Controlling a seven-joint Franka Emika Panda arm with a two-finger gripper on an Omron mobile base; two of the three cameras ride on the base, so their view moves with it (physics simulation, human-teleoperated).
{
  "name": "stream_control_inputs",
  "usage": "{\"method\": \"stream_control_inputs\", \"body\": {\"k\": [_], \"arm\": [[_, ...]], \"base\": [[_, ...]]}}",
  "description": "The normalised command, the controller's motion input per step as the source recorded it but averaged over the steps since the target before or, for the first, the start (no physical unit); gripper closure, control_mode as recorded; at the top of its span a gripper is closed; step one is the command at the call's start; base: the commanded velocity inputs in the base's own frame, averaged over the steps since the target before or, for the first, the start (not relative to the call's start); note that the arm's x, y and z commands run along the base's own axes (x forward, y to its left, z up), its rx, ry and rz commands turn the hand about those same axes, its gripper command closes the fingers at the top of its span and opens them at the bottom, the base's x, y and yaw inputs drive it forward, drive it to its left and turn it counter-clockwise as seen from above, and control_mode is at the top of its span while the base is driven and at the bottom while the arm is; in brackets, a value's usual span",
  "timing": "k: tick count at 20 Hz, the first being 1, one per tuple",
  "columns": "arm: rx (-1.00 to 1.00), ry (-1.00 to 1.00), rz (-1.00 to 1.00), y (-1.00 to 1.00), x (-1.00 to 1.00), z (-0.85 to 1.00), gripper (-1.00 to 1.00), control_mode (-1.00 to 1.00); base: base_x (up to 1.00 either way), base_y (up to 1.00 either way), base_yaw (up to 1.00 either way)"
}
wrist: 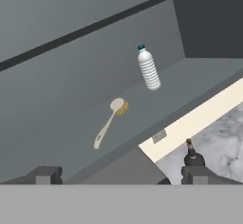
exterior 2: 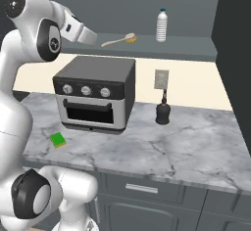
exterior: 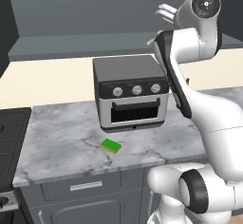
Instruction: Pick the sponge and dish brush from the cabinet and place them on the counter.
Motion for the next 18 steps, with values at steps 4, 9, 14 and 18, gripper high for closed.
{"method": "stream_control_inputs", "body": {"k": [4,9,14,18], "arm": [[-0.02,0.02,0.0,0.0,0.1,-0.14,-1.0,-1.0],[-0.03,0.04,0.0,0.0,0.25,-0.19,-1.0,-1.0],[-0.01,0.03,0.0,0.0,0.33,-0.15,-1.0,-1.0],[0.0,0.02,0.0,0.0,0.37,-0.08,-1.0,-1.0]], "base": [[0.0,0.0,0.0],[0.0,0.0,0.0],[0.0,0.0,0.0],[0.0,0.0,0.0]]}}
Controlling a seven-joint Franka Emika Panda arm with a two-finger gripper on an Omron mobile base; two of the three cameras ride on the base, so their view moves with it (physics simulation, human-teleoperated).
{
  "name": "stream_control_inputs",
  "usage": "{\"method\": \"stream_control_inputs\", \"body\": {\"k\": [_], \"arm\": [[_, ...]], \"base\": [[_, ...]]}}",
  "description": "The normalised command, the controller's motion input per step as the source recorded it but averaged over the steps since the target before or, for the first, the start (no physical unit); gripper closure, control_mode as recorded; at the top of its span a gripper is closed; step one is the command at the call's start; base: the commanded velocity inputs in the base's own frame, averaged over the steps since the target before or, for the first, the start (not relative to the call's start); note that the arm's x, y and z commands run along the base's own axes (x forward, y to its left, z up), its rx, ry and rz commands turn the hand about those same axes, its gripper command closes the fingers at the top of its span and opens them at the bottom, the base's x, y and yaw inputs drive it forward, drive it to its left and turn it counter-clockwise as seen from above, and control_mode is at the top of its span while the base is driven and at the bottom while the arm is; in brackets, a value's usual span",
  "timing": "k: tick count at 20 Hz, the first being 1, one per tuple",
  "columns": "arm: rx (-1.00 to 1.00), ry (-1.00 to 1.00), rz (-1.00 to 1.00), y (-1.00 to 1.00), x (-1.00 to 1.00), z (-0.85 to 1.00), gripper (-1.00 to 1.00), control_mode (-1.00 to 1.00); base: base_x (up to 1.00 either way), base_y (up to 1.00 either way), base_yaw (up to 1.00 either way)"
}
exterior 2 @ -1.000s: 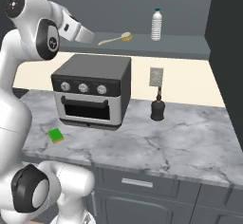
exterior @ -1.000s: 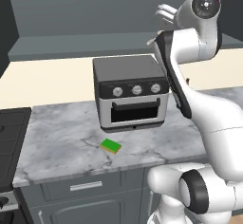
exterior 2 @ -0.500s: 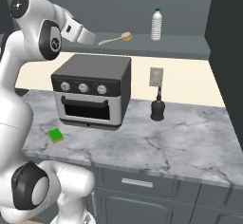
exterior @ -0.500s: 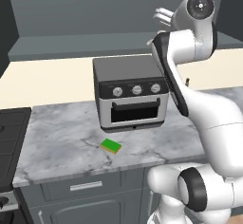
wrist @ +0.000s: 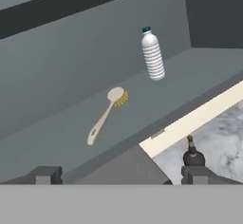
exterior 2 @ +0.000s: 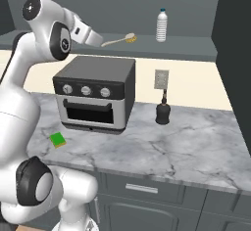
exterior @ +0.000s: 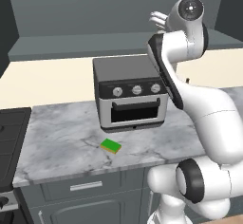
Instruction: Pick the sponge and dish brush from the cabinet and place them on the counter.
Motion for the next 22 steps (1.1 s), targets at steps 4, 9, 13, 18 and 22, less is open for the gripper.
{"method": "stream_control_inputs", "body": {"k": [4,9,13,18,22], "arm": [[0.0,0.03,0.0,0.0,0.39,-0.08,-1.0,-1.0],[-0.01,0.03,0.0,0.0,0.38,-0.11,-1.0,-1.0],[-0.02,0.03,0.0,0.0,0.4,-0.12,-1.0,-1.0],[-0.03,0.01,0.0,-0.04,0.36,-0.11,-1.0,-1.0],[-0.02,0.0,0.0,-0.06,0.35,-0.1,-1.0,-1.0]], "base": [[0.0,0.0,0.0],[0.0,0.0,0.0],[0.0,0.0,0.0],[0.0,0.0,0.0],[0.0,0.0,0.0]]}}
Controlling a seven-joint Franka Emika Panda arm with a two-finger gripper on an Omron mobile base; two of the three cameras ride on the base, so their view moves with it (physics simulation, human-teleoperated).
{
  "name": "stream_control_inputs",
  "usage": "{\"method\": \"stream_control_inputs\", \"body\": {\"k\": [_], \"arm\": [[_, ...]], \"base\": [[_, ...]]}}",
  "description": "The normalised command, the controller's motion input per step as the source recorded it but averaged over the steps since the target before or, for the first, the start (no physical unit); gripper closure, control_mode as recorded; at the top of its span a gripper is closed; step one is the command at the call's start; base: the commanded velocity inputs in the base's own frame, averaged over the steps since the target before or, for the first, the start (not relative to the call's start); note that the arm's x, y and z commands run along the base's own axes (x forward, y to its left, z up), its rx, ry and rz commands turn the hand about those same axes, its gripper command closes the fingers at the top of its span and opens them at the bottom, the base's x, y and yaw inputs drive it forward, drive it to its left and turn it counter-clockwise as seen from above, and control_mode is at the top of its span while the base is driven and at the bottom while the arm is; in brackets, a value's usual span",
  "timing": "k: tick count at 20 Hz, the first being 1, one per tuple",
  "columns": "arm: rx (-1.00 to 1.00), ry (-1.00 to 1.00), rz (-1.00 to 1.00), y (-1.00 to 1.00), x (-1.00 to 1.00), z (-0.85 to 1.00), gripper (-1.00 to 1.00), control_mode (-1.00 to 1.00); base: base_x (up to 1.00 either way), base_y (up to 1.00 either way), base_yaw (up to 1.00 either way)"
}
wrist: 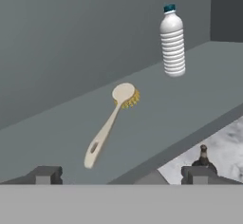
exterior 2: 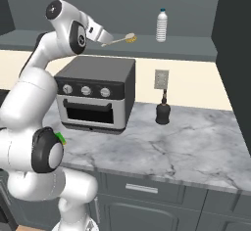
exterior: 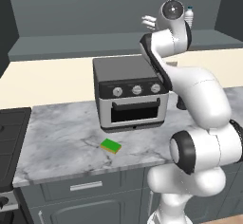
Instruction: Pick the sponge and dish brush from the cabinet and place them on the counter.
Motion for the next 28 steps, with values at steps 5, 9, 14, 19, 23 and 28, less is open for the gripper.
{"method": "stream_control_inputs", "body": {"k": [5,9,14,19,23,28], "arm": [[-0.03,0.0,0.0,-0.06,0.32,-0.13,-1.0,-1.0],[-0.03,0.0,-0.01,-0.04,0.33,-0.14,-1.0,-1.0],[-0.04,0.02,-0.01,-0.03,0.32,-0.16,-1.0,-1.0],[-0.05,0.03,-0.01,-0.02,0.3,-0.16,-1.0,-1.0],[-0.04,0.05,-0.01,-0.01,0.29,-0.2,-1.0,-1.0],[-0.04,0.05,0.0,0.0,0.32,-0.18,-1.0,-1.0]], "base": [[0.0,0.0,0.0],[0.0,0.0,0.0],[0.0,0.0,0.0],[0.0,0.0,0.0],[0.0,0.0,0.0],[0.0,0.0,0.0]]}}
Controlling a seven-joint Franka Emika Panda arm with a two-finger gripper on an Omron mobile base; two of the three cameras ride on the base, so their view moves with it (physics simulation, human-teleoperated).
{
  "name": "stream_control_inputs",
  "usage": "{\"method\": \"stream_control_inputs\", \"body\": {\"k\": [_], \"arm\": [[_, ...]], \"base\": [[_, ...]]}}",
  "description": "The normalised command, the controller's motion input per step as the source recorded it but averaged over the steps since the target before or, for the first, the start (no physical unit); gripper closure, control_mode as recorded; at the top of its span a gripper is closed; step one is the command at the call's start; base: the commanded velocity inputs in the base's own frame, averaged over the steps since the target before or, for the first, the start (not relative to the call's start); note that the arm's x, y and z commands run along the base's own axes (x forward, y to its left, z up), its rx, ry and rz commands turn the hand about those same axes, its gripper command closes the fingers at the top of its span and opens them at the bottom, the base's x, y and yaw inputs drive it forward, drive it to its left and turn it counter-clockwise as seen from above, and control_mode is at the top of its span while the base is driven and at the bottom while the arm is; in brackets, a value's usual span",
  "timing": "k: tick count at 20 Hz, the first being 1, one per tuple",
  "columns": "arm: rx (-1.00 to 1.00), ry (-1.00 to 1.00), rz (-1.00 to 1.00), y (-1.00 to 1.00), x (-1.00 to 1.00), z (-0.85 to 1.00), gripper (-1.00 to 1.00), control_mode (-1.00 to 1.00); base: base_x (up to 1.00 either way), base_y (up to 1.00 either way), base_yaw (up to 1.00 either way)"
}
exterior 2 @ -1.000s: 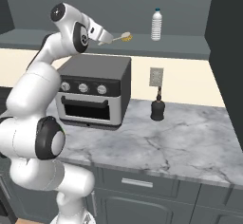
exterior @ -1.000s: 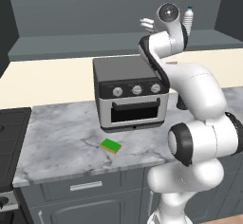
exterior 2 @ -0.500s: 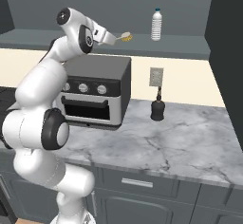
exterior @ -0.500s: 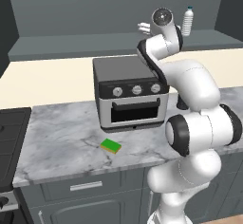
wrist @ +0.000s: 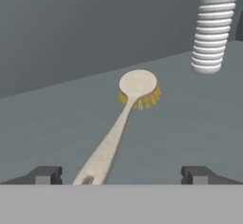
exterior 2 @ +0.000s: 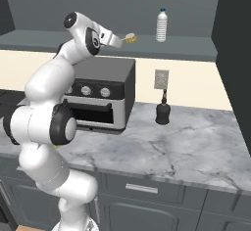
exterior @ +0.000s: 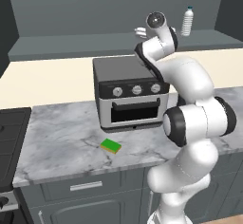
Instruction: Pick the sponge and dish brush from the cabinet and place them on the counter.
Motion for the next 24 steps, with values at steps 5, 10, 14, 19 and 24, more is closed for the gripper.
{"method": "stream_control_inputs", "body": {"k": [5,10,14,19,24], "arm": [[-0.02,0.06,0.0,0.0,0.39,-0.14,-1.0,-1.0],[-0.02,0.05,0.0,0.0,0.36,-0.12,-1.0,-1.0],[-0.02,0.04,0.0,-0.01,0.31,-0.11,-1.0,-1.0],[-0.01,0.03,0.0,-0.06,0.14,-0.17,-1.0,-1.0],[0.01,-0.01,0.0,-0.17,-0.04,-0.19,-1.0,-1.0]], "base": [[0.0,0.0,0.0],[0.0,0.0,0.0],[0.0,0.0,0.0],[0.0,0.0,0.0],[0.0,0.0,0.0]]}}
